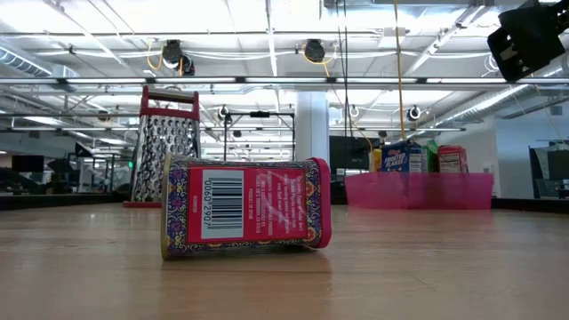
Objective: Pick & Place Kitchen Items
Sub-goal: Put the small black food coloring bottle into the orange bin, then put the red seasoning into the black bin
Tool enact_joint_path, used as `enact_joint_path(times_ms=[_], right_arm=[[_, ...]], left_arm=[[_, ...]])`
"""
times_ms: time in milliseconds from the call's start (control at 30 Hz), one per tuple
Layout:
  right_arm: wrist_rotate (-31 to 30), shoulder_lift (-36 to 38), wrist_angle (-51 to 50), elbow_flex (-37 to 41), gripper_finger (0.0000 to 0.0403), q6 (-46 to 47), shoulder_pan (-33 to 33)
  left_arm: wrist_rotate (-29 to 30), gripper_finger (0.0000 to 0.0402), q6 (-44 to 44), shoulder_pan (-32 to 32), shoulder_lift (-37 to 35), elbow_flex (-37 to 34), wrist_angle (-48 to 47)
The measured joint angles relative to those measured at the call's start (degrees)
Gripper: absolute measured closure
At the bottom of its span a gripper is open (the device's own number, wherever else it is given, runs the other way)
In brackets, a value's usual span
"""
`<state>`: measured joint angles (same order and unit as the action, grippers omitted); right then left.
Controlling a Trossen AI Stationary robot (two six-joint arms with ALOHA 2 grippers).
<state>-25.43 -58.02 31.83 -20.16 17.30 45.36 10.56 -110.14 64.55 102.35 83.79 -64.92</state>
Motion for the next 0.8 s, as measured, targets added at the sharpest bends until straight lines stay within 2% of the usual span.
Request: enact_joint_path(times_ms=[333, 633, 800], right_arm=[[0.00, 0.00, 0.00, 0.02, 0.0140, 0.00, -0.01], [0.01, 0.00, 0.00, 0.02, 0.0140, 0.00, -0.01], [0.00, 0.00, -0.02, 0.02, 0.0140, 0.00, -0.02]], left_arm=[[-0.66, 0.0323, -3.27, -0.02, 0.00, 0.00, -2.56], [0.00, 0.0256, -4.35, -0.07, 0.00, 0.00, -2.65], [0.33, 0.0231, -4.25, -0.09, 0.00, 0.00, -2.70]])
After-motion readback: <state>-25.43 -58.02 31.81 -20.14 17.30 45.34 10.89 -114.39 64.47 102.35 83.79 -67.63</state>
